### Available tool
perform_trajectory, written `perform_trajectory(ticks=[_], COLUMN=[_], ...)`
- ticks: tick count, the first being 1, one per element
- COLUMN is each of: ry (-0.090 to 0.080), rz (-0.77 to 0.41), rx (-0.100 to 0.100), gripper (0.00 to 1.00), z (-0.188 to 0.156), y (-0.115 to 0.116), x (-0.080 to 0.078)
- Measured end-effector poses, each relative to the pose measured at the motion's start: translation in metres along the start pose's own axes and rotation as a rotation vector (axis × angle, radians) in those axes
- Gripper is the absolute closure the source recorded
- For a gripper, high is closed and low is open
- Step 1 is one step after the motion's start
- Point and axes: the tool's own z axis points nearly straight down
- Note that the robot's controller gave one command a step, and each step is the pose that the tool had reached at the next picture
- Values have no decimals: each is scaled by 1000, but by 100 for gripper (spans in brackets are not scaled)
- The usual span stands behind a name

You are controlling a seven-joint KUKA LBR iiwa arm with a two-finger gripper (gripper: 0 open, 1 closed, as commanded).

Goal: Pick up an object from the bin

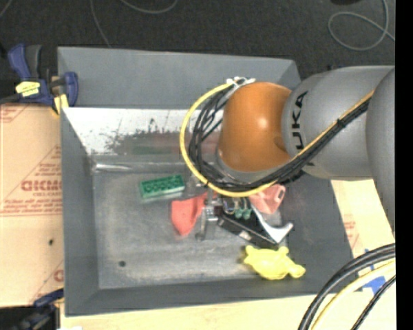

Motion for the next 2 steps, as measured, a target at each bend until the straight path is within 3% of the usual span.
perform_trajectory(ticks=[1, 2], ry=[-8, -12], rz=[2, 68], rx=[-1, -2], gripper=[0, 0], z=[-4, 22], y=[0, -9], x=[-2, -12])
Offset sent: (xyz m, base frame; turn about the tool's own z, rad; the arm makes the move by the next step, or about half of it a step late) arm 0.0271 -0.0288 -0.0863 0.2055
